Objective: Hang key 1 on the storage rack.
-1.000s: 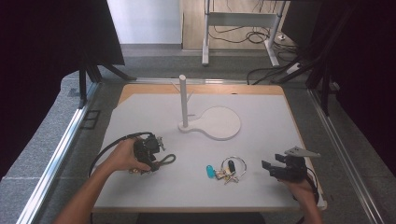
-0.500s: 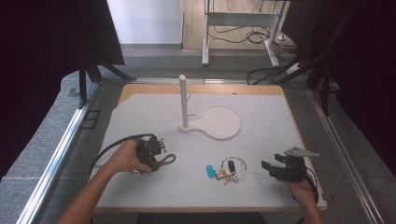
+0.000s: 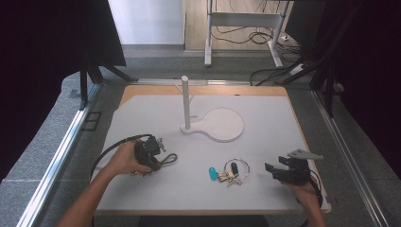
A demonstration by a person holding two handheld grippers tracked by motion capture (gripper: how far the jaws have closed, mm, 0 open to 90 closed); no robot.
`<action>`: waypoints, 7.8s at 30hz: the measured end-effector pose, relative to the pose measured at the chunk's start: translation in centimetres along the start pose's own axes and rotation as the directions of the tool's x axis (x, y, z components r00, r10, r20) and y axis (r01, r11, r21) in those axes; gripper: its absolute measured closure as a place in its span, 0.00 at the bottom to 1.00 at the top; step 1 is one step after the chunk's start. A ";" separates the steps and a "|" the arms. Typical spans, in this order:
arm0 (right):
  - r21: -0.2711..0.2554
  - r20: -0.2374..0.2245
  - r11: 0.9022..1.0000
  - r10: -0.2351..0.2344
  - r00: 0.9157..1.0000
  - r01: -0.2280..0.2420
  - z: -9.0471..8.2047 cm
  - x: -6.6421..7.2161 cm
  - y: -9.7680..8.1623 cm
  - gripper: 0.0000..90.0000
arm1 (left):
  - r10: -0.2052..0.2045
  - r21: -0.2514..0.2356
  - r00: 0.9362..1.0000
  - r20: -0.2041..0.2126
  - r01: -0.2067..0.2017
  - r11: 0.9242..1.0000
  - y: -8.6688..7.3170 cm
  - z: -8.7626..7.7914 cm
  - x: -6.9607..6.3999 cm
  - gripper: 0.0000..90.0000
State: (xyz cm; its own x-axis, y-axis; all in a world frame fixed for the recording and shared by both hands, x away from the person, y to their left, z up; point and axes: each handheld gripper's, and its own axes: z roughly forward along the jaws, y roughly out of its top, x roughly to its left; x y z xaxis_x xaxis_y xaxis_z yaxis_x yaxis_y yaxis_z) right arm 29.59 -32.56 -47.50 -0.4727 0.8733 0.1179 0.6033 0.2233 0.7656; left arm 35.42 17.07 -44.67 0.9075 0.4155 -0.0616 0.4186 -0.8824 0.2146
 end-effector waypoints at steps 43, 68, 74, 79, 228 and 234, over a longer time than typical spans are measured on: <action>0.008 0.022 1.000 0.016 1.000 -0.016 -0.2 -0.4 -0.1 0.33 | -0.121 -0.339 0.992 0.024 0.122 0.933 -0.3 -10.3 2.2 0.74; 0.023 0.027 1.000 0.007 1.000 -0.008 0.1 -0.3 -0.2 0.33 | -0.155 -0.352 0.987 0.035 0.158 0.923 0.7 -11.7 3.6 0.74; 0.029 0.028 0.999 0.013 1.000 -0.014 0.2 -0.4 -0.2 0.33 | -0.161 -0.366 0.986 0.040 0.164 0.916 1.1 -11.9 4.1 0.74; 0.028 0.028 1.000 0.014 0.999 -0.015 0.1 -0.3 -0.2 0.33 | -0.164 -0.368 0.986 0.036 0.166 0.915 1.4 -12.2 4.5 0.74; 0.061 -0.055 0.995 -0.072 0.996 0.076 1.3 1.6 1.1 0.33 | -0.153 -0.343 0.987 -0.040 0.130 0.930 -2.0 -1.4 -4.1 0.49; 0.067 -0.067 0.992 -0.098 0.993 0.103 1.7 2.1 1.7 0.33 | -0.171 -0.353 0.985 -0.026 0.151 0.923 -2.9 -0.2 -4.6 0.49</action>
State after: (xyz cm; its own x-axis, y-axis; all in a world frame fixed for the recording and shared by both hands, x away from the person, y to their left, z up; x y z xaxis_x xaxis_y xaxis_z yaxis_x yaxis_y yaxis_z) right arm 30.68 -29.60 -47.05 -0.5715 0.8163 0.0838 0.5930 0.3403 0.7298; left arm 30.02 17.72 -44.81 0.8211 0.5663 -0.0718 0.5115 -0.6742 0.5327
